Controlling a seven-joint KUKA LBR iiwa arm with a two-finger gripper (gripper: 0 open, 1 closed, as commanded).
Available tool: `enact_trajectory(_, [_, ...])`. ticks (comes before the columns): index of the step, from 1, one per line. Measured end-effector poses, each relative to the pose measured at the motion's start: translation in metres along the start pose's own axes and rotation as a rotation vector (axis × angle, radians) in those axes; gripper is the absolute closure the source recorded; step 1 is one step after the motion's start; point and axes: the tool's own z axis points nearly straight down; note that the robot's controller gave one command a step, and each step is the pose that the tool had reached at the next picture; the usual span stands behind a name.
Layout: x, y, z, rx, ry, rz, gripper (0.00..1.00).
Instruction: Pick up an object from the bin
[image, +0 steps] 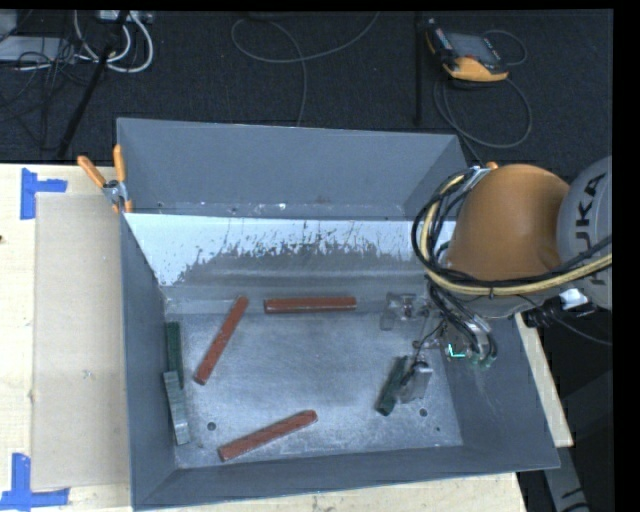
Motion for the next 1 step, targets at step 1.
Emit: enact_trajectory(1, [-0.0272,-0.0342,0.1276,0.000,-0.001,-0.309,0.00])
